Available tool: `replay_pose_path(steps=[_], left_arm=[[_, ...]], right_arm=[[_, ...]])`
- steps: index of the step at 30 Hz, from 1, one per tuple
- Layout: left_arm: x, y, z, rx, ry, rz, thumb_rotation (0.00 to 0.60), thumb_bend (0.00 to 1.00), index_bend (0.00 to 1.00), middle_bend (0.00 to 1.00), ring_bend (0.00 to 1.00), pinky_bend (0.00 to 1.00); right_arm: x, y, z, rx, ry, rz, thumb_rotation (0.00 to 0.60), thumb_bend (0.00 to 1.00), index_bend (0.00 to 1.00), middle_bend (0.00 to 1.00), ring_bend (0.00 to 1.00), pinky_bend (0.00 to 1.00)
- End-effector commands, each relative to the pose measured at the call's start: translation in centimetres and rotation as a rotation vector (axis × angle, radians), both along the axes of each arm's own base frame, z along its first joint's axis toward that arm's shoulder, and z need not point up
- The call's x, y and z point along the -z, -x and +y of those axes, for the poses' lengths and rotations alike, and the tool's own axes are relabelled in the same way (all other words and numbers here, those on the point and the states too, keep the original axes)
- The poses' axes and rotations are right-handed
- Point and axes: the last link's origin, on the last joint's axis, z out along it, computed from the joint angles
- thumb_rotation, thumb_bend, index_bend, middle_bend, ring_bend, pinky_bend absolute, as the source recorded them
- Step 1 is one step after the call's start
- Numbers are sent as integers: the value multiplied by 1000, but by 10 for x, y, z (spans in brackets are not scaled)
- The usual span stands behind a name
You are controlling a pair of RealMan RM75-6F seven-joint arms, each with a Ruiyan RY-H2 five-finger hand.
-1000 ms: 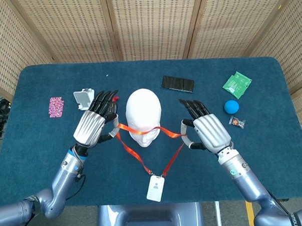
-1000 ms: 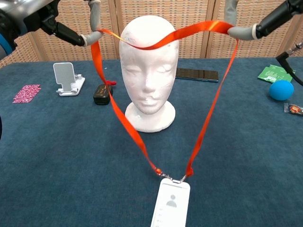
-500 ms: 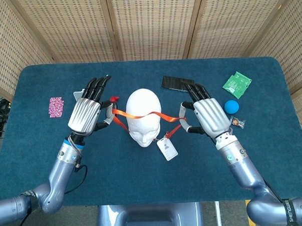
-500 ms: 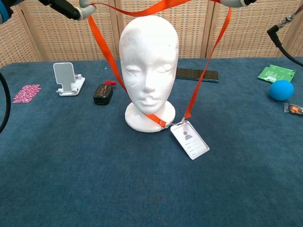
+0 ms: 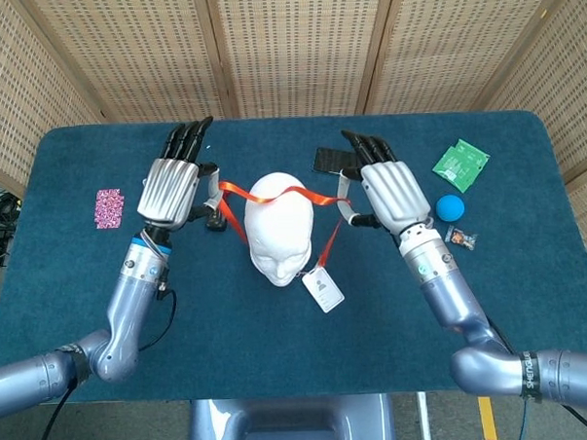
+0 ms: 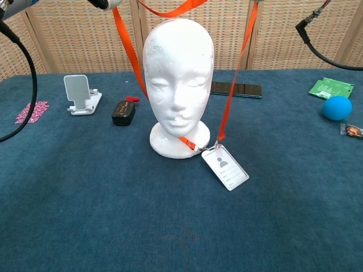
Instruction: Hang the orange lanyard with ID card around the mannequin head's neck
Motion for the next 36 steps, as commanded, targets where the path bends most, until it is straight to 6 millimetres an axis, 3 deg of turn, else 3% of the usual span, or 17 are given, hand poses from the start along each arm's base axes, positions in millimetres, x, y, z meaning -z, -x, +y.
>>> replay_pose_path(steps=[1, 13, 22, 24, 26, 28, 29, 31, 36], left_arm=[[2, -4, 7, -5, 4, 0, 600, 408, 738, 0, 0, 0], [18, -8, 47, -87, 14, -7, 600, 408, 739, 0, 0, 0], [37, -2, 66, -152, 44, 11, 600, 408, 701, 0, 0, 0], [43, 0, 69, -168, 59, 16, 600, 408, 614, 0, 0, 0], [48, 2, 71, -179, 75, 17, 600, 406, 409, 0, 0, 0], [52, 4, 72, -188, 92, 18, 600, 401, 99, 0, 0, 0], [56, 6, 73, -197, 122, 15, 600, 376, 17, 0, 0, 0], [57, 8, 75, -203, 145, 6, 600, 281, 0, 0, 0, 0], [57, 11, 78, -196, 140, -9, 600, 37, 0, 0, 0, 0]], right_arm=[[0, -5, -10, 5, 9, 10, 600, 629, 746, 48, 0, 0], [6, -11, -64, 68, 26, 50, 600, 628, 746, 48, 0, 0], [22, 6, -93, 150, 2, 78, 600, 627, 733, 48, 0, 0], [28, 11, -98, 164, -3, 86, 600, 604, 702, 48, 0, 0], [33, 14, -102, 173, -8, 87, 600, 502, 606, 45, 0, 0], [36, 18, -104, 180, -17, 89, 600, 297, 419, 35, 0, 0], [39, 21, -105, 185, -23, 98, 600, 209, 332, 28, 0, 0], [41, 23, -107, 187, -22, 101, 600, 121, 234, 20, 0, 0], [42, 29, -111, 191, 0, 107, 600, 84, 162, 18, 0, 0]])
